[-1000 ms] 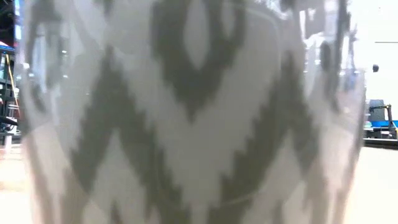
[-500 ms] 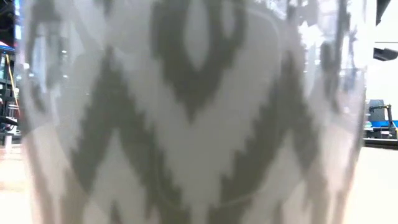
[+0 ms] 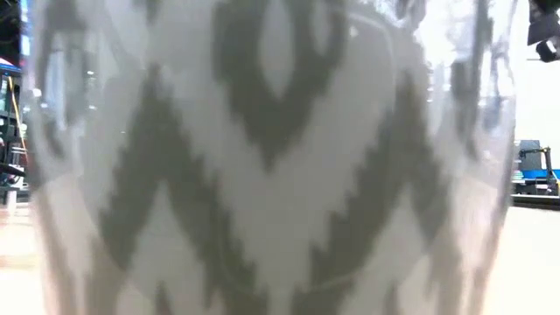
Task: Place coffee mugs
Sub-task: Put the gray patterned mug on the shelf
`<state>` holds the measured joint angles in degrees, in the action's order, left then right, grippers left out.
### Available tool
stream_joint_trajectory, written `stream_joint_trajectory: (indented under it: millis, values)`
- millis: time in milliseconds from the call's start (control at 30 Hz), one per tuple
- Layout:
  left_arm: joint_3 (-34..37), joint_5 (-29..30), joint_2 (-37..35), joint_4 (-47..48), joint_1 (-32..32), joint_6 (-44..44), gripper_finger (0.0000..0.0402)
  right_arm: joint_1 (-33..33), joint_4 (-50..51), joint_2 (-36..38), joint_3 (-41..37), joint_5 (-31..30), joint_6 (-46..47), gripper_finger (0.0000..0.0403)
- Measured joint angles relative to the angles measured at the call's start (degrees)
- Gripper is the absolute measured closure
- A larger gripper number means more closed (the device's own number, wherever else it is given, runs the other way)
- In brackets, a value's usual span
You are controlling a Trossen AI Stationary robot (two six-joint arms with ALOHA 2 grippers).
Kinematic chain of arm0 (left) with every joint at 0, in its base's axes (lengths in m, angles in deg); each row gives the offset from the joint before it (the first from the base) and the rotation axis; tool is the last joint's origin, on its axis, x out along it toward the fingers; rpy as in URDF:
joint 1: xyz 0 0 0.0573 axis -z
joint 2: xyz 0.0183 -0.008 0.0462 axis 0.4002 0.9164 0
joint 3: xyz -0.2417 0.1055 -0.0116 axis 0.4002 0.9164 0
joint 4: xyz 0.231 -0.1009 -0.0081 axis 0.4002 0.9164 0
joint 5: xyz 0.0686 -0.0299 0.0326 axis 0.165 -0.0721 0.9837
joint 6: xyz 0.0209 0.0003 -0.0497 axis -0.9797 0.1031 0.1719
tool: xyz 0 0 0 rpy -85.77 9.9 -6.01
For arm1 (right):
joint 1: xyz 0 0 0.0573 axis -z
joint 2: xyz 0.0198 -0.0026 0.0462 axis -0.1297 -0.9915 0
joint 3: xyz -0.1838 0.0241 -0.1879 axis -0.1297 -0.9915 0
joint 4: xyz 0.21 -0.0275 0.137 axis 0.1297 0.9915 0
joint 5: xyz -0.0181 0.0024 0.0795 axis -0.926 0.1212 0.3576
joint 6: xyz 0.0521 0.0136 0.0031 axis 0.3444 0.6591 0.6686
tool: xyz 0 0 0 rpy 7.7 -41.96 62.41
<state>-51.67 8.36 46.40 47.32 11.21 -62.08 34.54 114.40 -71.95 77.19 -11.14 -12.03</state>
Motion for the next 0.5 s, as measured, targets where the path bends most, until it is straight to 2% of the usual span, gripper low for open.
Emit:
stream_joint_trajectory:
  millis: [200,500]
  values:
    - [0.0,0.0,0.0,0.0,0.0,0.0,0.026,-6.2,0.0,3.1,0.0,1.3,3.7,0.0235]
    - [0.0,0.0,0.0,0.0,0.0,2.3,0.026,-15.3,-0.2,0.1,0.0,4.8,6.1,0.0235]
